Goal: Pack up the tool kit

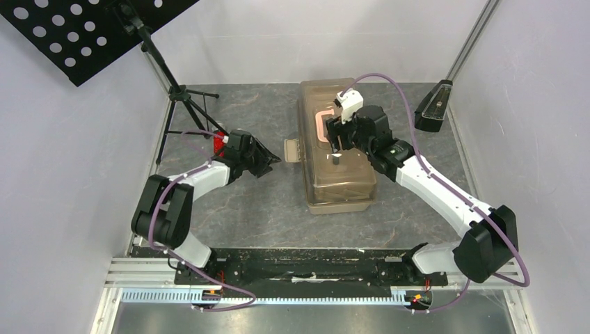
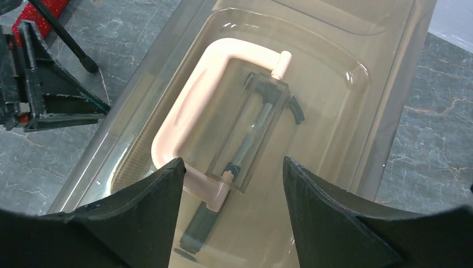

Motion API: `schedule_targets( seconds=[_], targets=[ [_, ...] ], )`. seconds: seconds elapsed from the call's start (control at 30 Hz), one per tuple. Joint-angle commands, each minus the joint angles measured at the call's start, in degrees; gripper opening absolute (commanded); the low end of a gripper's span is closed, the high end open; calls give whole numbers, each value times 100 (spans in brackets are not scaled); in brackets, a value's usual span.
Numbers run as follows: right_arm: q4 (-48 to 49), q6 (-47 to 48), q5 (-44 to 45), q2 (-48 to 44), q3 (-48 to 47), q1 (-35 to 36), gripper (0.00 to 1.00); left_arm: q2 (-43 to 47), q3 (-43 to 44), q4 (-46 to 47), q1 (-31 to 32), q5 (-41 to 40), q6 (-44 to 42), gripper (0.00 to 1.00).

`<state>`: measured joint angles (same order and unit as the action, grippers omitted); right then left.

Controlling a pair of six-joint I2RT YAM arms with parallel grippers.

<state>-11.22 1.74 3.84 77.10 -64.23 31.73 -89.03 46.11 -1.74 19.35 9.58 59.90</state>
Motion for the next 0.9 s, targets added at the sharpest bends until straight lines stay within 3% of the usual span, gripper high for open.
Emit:
schedule_targets(
  seconds=[0.0, 0.2, 0.43, 0.87],
  targets=[
    [121, 54, 82, 77, 12, -35, 66, -422, 340, 705, 3, 402, -74, 54],
    [98, 2, 122, 2, 495, -38, 62, -728, 310, 1496, 29, 773, 269, 54],
    [135, 11, 126, -113, 940, -35, 61, -375, -123, 2729, 80, 997, 738, 54],
    [296, -9, -10, -129, 1223, -37, 61, -601, -560, 4475, 371, 1151, 1405, 55]
  ],
)
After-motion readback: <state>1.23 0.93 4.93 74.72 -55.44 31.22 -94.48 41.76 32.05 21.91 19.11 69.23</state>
